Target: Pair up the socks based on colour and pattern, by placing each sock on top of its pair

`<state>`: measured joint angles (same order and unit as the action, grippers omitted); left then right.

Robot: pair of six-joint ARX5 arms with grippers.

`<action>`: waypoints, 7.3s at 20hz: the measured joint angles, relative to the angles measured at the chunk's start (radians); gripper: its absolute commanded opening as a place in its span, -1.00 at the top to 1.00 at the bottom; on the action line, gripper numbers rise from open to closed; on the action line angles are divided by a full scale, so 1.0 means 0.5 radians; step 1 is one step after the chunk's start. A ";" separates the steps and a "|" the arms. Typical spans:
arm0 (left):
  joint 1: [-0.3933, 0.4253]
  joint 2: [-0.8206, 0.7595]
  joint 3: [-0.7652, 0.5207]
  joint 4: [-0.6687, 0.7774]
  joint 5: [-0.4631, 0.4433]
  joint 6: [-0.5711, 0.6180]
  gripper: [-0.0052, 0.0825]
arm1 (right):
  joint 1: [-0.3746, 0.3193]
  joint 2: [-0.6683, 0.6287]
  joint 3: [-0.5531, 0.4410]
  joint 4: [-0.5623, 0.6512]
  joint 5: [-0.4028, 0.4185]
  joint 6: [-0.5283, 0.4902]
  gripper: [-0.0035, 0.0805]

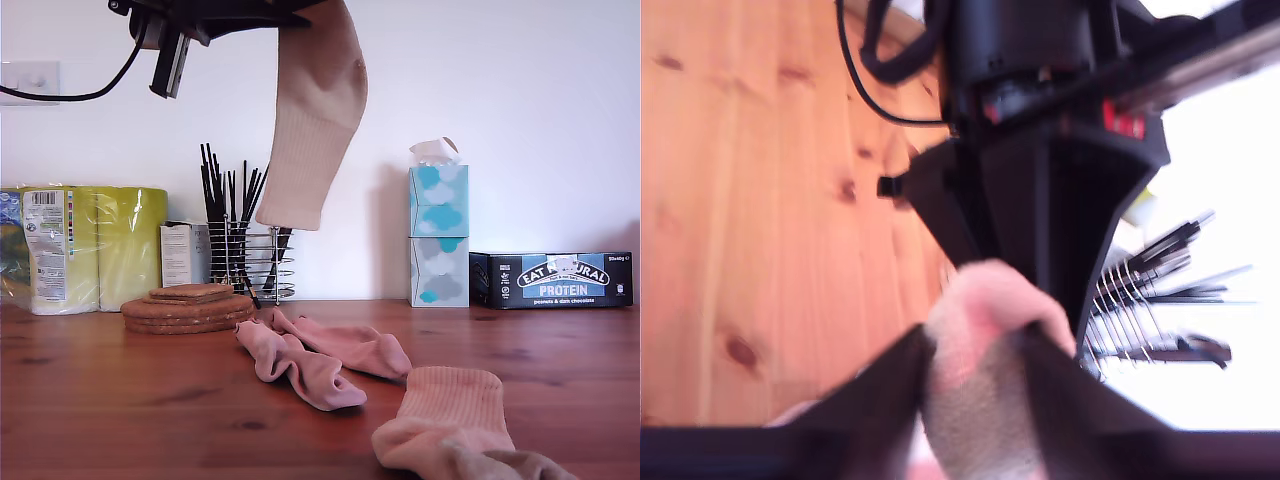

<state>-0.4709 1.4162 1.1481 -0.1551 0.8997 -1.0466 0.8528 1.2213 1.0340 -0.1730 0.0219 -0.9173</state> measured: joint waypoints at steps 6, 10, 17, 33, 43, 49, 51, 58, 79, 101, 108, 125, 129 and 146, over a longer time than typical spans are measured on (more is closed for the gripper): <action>0.005 0.000 0.000 -0.008 -0.003 0.331 0.57 | 0.000 -0.002 0.000 -0.065 0.060 0.198 0.95; 0.099 0.000 0.000 -0.082 0.009 0.631 0.57 | -0.011 -0.040 0.000 -0.282 0.098 0.312 0.95; 0.287 -0.029 0.008 -0.915 -0.323 1.617 0.93 | -0.141 -0.055 0.000 -0.624 0.134 0.534 0.95; 0.275 -1.357 -0.622 -1.142 -0.965 2.099 0.93 | -0.542 0.094 0.000 -0.258 0.088 0.576 0.95; 0.275 -1.402 -0.621 -1.241 -0.965 2.094 0.93 | -0.536 0.298 0.000 -0.526 0.005 0.810 0.95; 0.276 -1.402 -0.621 -1.243 -0.965 2.094 0.93 | -0.220 0.298 0.000 -0.939 -0.082 1.063 0.95; 0.275 -1.402 -0.621 -1.244 -0.965 2.094 0.93 | -0.144 0.298 0.000 -1.058 -0.083 1.170 0.95; 0.276 -1.402 -0.621 -1.276 -0.965 2.100 0.93 | -0.106 0.298 0.000 -1.294 -0.227 1.570 -0.14; 0.275 -1.395 -0.621 -1.273 -0.965 2.100 0.93 | -0.497 0.664 0.000 -1.305 -0.345 1.624 0.95; 0.276 -1.280 -0.621 -1.260 -0.965 2.146 0.93 | -0.590 0.941 0.175 -1.143 -0.390 0.430 0.08; 0.276 -1.280 -0.621 -1.270 -0.965 2.152 0.93 | -0.629 1.193 0.175 -1.144 -0.447 0.380 0.18; 0.276 -1.221 -0.621 -1.260 -0.964 2.153 0.93 | -0.575 1.161 0.648 -1.856 -0.442 0.380 0.95; 0.276 -1.176 -0.621 -1.260 -0.966 2.153 0.93 | -0.575 1.161 0.745 -2.000 -0.401 0.380 0.95; 0.275 -1.178 -0.621 -1.260 -0.965 2.154 0.93 | -0.694 1.257 0.870 -1.618 -0.304 0.395 0.19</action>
<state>-0.3332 0.8272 0.8375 -0.7853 0.4171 0.0303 0.5056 1.8500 1.4689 -0.9821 -0.1299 -0.7197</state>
